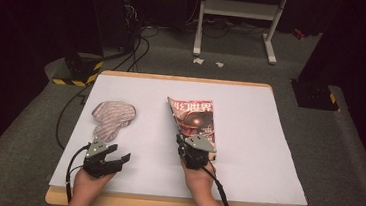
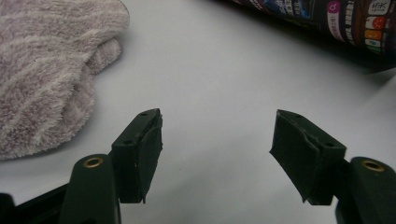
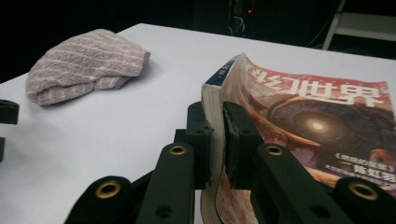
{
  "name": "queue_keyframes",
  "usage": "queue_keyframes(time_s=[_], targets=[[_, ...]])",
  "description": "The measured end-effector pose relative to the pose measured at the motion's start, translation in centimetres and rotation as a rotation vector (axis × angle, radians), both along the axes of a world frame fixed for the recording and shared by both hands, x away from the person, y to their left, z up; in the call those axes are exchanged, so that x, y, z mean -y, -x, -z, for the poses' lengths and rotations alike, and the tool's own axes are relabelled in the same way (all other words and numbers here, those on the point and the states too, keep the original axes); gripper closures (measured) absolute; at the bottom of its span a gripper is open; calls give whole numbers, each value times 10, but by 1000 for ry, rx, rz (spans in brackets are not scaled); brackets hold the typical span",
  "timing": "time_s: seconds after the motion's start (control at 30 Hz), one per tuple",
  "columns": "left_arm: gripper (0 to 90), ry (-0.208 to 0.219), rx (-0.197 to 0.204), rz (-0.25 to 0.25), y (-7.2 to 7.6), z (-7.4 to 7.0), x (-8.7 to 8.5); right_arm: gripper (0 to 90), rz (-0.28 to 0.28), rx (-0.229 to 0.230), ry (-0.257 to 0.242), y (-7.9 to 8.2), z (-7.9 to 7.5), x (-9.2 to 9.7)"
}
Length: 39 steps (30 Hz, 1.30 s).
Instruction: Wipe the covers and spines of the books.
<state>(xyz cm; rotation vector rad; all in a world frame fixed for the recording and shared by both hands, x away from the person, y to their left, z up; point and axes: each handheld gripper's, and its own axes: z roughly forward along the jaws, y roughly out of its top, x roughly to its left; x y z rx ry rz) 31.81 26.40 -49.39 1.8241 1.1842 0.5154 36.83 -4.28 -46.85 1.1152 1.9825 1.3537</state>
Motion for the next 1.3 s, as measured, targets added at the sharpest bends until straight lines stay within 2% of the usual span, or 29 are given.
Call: queue_keyframes(time_s=[0.13, 0.2, 0.27, 0.37, 0.47, 0.53, 0.63, 0.87, 1.1, 1.17, 1.23, 1.3], targets=[[333, -5, 0, 1, 0, 0, 1, 752, -36, -32, -8, 1, 3, -9], [333, -8, -2, 4, 0, 0, 2, 684, -63, -48, -14, 2, 5, -13], [333, -13, -1, 4, 0, 0, 3, 632, -87, -82, -25, 2, 6, -17], [330, -19, -2, 5, 0, 0, 5, 562, -157, -115, -63, 6, 7, -23], [329, -25, -4, 10, 0, 0, 7, 537, -184, -105, -83, 13, 3, -24], [329, -30, -4, 18, 0, 0, 9, 528, -186, -98, -75, 16, 0, -22], [329, -42, -1, 30, 1, -1, 13, 523, -162, -83, -40, 17, -2, -8], [329, -59, -1, 50, 1, 0, 21, 511, -61, -100, 18, 13, 7, 35], [334, -67, -3, 55, 2, 0, 21, 486, 15, -123, 55, 11, 17, 71], [341, -52, -7, 62, 1, 0, 21, 485, 38, -136, 53, 10, 19, 83], [377, -34, -10, 95, -1, -2, 26, 479, 48, -151, 69, 9, 21, 91], [385, -54, -10, 130, -3, -4, 39, 477, 60, -157, 74, 9, 22, 95]])
